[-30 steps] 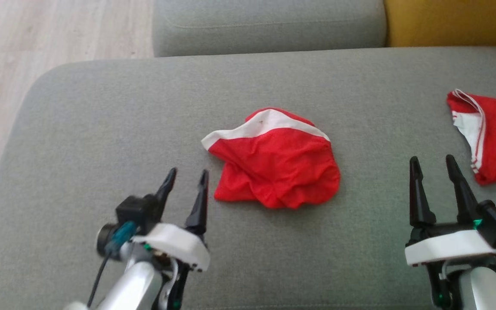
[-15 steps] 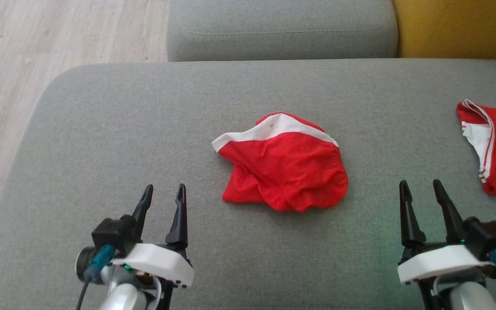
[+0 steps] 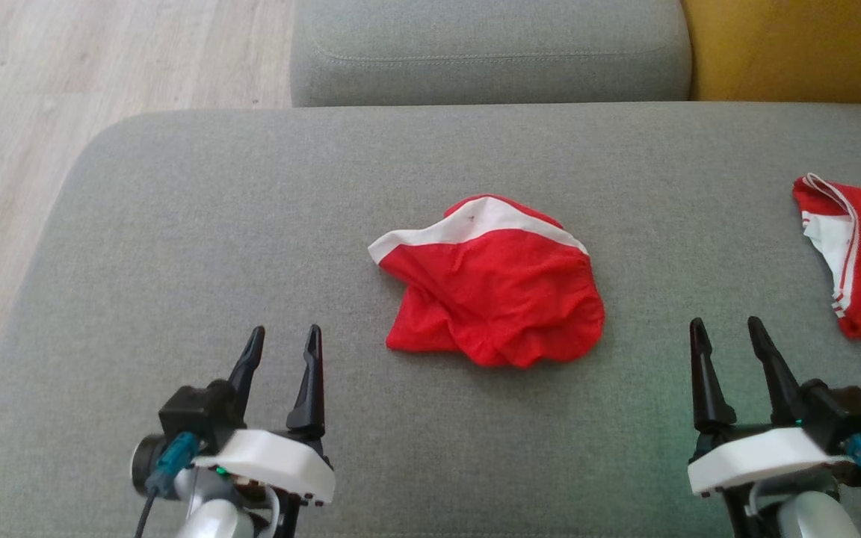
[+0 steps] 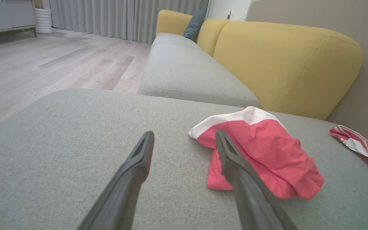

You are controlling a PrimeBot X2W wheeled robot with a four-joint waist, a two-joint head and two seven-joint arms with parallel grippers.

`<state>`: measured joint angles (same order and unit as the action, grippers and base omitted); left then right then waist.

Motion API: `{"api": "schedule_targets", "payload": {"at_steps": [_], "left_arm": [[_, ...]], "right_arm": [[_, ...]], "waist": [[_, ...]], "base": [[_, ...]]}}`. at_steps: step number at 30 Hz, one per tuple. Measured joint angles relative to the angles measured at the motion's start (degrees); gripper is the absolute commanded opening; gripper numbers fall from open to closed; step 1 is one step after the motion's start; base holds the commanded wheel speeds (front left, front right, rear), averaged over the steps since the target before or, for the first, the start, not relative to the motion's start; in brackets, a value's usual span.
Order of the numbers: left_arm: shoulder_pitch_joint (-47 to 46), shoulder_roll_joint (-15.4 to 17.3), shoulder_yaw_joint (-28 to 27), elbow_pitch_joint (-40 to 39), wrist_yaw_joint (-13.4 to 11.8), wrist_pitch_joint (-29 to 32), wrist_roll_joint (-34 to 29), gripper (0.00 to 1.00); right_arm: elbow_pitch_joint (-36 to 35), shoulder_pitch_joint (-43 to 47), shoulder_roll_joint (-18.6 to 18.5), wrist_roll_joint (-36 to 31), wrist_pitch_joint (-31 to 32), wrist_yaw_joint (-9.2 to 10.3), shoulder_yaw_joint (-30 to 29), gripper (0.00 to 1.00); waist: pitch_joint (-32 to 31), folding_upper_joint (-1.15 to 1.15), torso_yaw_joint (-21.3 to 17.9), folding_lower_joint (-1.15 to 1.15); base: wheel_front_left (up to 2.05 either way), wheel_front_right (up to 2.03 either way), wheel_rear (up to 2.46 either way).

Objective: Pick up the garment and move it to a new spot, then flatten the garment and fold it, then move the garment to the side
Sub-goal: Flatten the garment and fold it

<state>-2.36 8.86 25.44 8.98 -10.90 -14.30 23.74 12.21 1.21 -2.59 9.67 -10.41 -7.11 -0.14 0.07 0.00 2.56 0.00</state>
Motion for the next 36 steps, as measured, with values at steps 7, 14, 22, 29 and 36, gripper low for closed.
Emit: {"api": "schedule_targets", "payload": {"at_steps": [7, 14, 22, 29, 36], "left_arm": [[0.0, -0.2, -0.2, 0.3, 0.4, 0.0, 0.0, 1.00], [0.0, -0.5, -0.4, 0.6, 0.9, 0.0, -0.5, 1.00], [-0.2, -1.1, -0.7, 0.6, 1.4, 0.0, -1.1, 1.00], [-1.1, -2.2, -0.7, 0.6, 1.9, 0.0, -1.7, 1.00], [-2.6, -3.7, -1.4, 1.2, 2.9, 0.0, -2.5, 1.00]], "right_arm": [[0.2, 0.0, 0.0, 0.0, 0.0, 0.00, 0.0, 1.00], [0.2, -0.1, 0.0, 0.0, 0.0, 0.00, 0.0, 1.00], [0.3, -4.2, 0.0, -3.9, 1.8, 0.00, 0.9, 1.00], [4.6, -15.0, -0.1, -8.7, 8.4, 0.00, 6.4, 1.00], [15.5, -24.8, -4.0, -8.9, 13.3, 0.00, 11.9, 1.00]], "waist": [[0.3, 0.00, 0.1, 0.00], [0.7, 0.00, 0.3, 0.00], [2.4, 0.00, 1.0, 0.00], [4.8, 0.00, 3.0, -0.01], [7.3, 0.00, 7.2, -0.01]], "base": [[0.00, 0.00, 0.00], [0.00, 0.00, 0.00], [0.00, 0.00, 0.00], [0.00, 0.00, 0.00], [0.00, 0.00, 0.00]]}}
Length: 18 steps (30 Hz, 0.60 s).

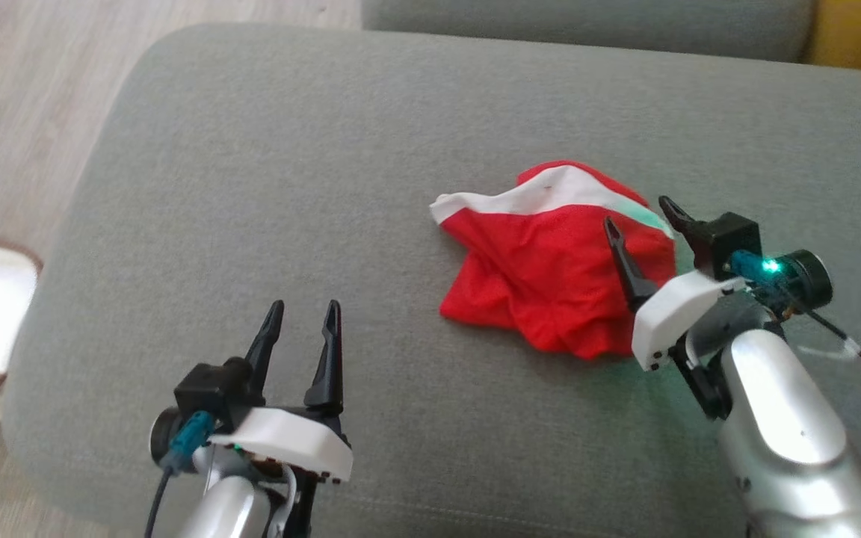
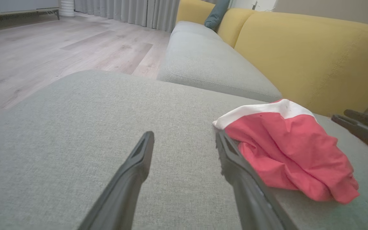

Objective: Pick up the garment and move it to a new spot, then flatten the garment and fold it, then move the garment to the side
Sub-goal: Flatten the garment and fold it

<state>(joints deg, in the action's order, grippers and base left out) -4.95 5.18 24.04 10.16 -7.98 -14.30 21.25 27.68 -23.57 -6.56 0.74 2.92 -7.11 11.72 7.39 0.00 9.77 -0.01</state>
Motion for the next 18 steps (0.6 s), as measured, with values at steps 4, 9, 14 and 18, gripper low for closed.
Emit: {"api": "schedule_targets", "payload": {"at_steps": [4, 9, 14, 18], "left_arm": [[0.0, -0.3, -0.6, 0.5, 0.5, 0.0, -0.3, 1.00], [0.0, -0.8, -0.7, 0.8, 1.0, 0.0, -1.0, 1.00], [0.0, -1.2, -1.0, 1.2, 1.5, 0.0, -1.6, 1.00], [0.0, -1.5, -1.1, 1.6, 1.7, 0.0, -2.0, 1.00]], "right_arm": [[4.6, -2.2, -1.1, 1.8, 0.6, 0.00, 2.4, 1.00], [10.2, -4.1, -1.2, 3.9, 0.7, 0.00, 5.0, 0.96], [14.2, -4.4, -1.0, 6.0, -0.2, 0.00, 7.2, 0.05], [16.1, -4.5, -0.9, 7.1, -2.9, 0.00, 8.7, 0.00]], "waist": [[1.2, 0.00, 1.9, 0.00], [2.1, 0.00, 3.4, 0.00], [1.7, 0.00, 3.6, 0.00], [0.9, 0.00, 3.1, 0.01]], "base": [[0.00, 0.00, 0.00], [0.00, 0.00, 0.00], [0.00, 0.00, 0.00], [0.00, 0.00, 0.00]]}}
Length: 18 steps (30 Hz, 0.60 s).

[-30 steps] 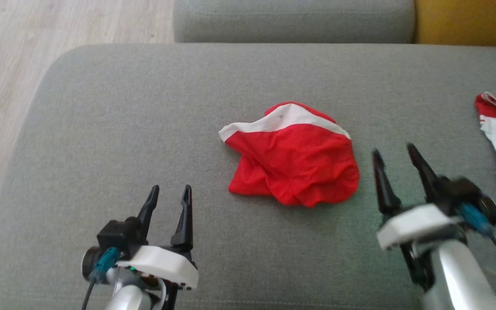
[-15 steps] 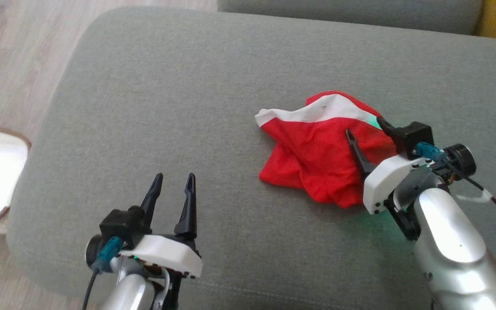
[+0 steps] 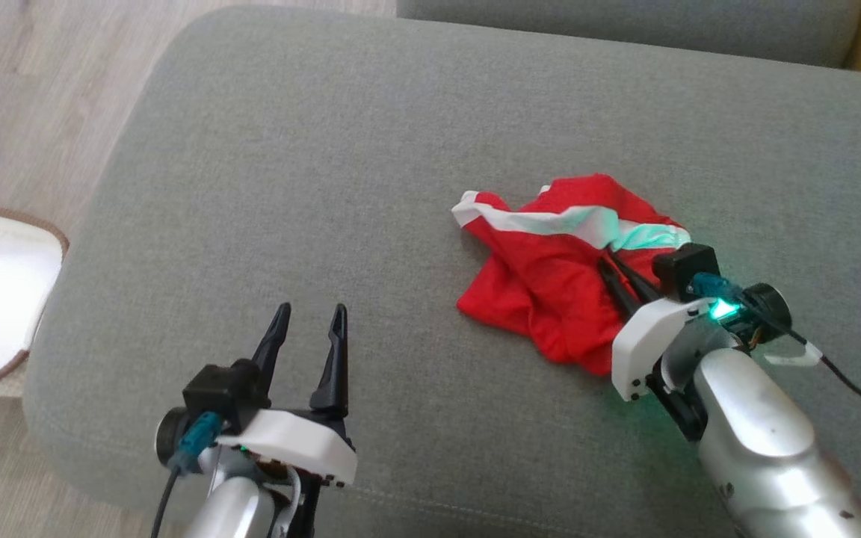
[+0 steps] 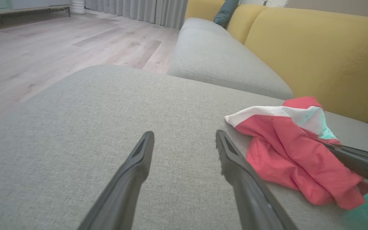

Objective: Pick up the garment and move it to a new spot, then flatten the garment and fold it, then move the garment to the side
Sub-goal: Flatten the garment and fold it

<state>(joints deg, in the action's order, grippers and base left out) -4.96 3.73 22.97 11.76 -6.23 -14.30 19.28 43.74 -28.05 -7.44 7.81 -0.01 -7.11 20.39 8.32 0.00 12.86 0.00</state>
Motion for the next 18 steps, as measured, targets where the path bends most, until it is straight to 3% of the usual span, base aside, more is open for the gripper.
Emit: {"api": "schedule_targets", "payload": {"at_steps": [7, 18], "left_arm": [[0.2, -0.1, -1.4, 0.2, 0.2, 0.0, -0.5, 1.00], [1.6, 0.1, -1.7, 0.0, 0.2, 0.0, -1.1, 1.00]], "right_arm": [[-2.7, 0.9, 0.7, 0.7, -5.0, 0.00, 1.5, 0.00], [-17.2, 14.7, -0.2, 0.3, -2.4, 0.00, 2.2, 0.00]], "waist": [[-1.1, 0.00, -2.2, 0.00], [-3.0, 0.00, -5.4, 0.00]], "base": [[0.00, 0.00, 0.00], [0.00, 0.00, 0.00]]}}
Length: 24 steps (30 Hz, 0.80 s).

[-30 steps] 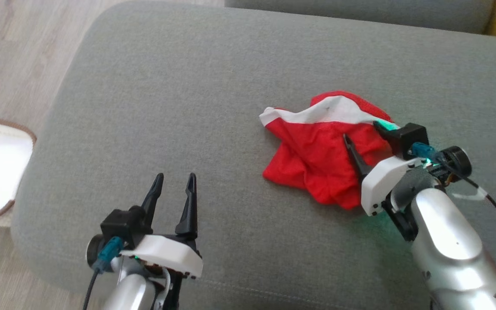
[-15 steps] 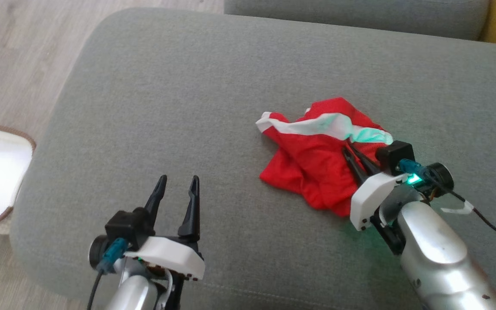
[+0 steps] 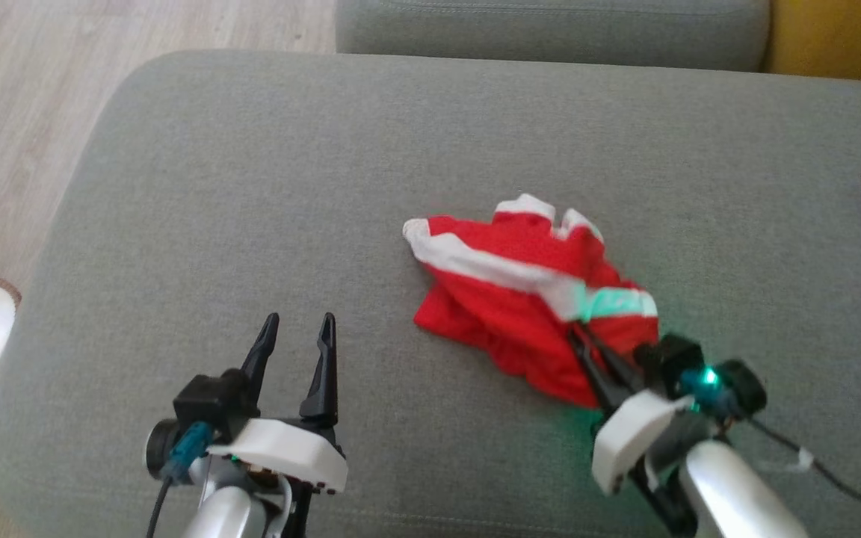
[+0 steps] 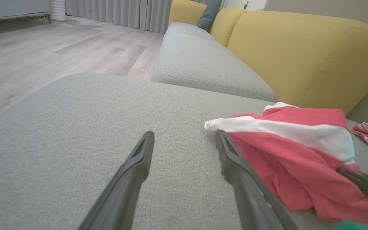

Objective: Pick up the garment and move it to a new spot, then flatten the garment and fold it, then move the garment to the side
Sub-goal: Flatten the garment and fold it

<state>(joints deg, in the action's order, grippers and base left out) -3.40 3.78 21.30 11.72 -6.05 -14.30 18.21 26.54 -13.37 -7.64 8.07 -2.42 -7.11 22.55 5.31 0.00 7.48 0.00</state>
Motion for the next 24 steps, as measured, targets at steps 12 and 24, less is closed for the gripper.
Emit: {"api": "schedule_targets", "payload": {"at_steps": [12, 24], "left_arm": [[0.0, 0.5, -0.2, -0.3, 0.0, 0.0, -0.1, 1.00], [0.0, 0.5, -0.3, -0.5, -0.1, 0.0, -0.1, 1.00]], "right_arm": [[-2.8, 6.1, 3.4, -0.6, -1.0, 0.00, -0.1, 1.00], [-17.3, 12.0, 4.1, -2.3, 0.7, 0.00, -14.4, 1.00]], "waist": [[-0.1, 0.00, -2.1, 0.00], [-0.3, 0.00, -4.2, 0.00]], "base": [[0.00, 0.00, 0.00], [0.00, 0.00, 0.00]]}}
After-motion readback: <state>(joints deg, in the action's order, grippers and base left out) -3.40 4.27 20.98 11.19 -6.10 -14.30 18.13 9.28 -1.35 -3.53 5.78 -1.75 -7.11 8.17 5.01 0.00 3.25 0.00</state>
